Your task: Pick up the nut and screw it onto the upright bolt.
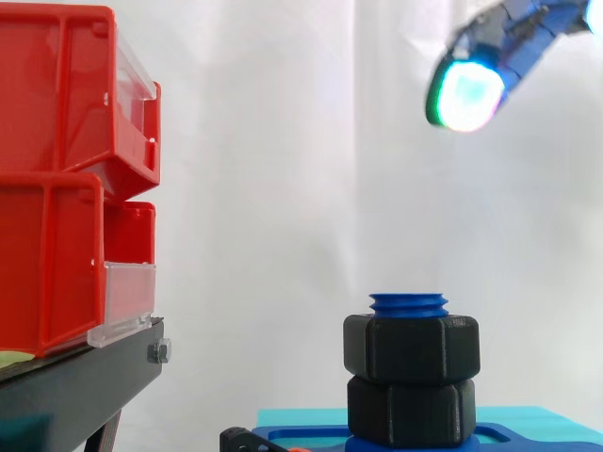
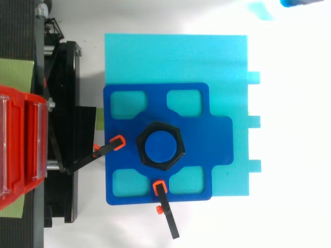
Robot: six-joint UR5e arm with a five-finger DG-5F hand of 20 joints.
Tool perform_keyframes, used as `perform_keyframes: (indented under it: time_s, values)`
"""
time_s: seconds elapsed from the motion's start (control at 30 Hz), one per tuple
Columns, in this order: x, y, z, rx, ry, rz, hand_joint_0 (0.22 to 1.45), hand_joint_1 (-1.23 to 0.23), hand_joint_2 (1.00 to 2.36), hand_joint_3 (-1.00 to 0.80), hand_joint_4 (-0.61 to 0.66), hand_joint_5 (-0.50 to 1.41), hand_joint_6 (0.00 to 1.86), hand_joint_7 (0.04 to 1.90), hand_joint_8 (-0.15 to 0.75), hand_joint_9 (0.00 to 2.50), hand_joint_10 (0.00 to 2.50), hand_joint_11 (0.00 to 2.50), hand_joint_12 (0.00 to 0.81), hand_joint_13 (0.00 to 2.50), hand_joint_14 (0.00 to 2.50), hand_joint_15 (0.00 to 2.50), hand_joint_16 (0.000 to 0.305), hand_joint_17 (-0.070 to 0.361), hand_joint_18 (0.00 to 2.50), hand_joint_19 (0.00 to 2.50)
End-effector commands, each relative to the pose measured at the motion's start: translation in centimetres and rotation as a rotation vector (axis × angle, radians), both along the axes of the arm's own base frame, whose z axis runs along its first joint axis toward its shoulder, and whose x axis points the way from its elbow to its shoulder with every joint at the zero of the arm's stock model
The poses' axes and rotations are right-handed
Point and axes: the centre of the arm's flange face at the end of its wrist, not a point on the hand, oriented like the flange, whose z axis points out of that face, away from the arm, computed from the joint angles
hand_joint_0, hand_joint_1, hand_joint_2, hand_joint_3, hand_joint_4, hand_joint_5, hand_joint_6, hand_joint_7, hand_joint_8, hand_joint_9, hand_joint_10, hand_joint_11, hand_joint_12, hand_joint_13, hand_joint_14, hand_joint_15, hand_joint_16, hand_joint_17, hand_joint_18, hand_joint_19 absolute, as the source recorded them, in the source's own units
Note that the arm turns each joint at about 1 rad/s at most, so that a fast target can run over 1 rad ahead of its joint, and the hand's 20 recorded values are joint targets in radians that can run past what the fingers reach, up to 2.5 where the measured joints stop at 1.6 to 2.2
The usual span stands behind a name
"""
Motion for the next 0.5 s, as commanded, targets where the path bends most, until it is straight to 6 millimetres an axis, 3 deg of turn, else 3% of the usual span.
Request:
perform_keyframes:
  time_s: [0.0,0.47]
  values:
    - [-1.15,0.34,-2.12,0.054,0.071,-0.038,0.49,-0.21,1.00,-0.50,0.21,-0.15,0.50,0.72,0.235,0.61,0.00,0.00,0.329,0.37,0.00,0.00,0.038,0.085,0.04,0.00]
    - [-1.47,-0.56,-2.03,0.267,0.093,-0.198,0.50,-0.26,1.00,-0.50,0.22,-0.16,0.50,0.73,0.247,0.61,0.00,0.00,0.334,0.37,0.00,0.00,0.039,0.087,0.06,0.00]
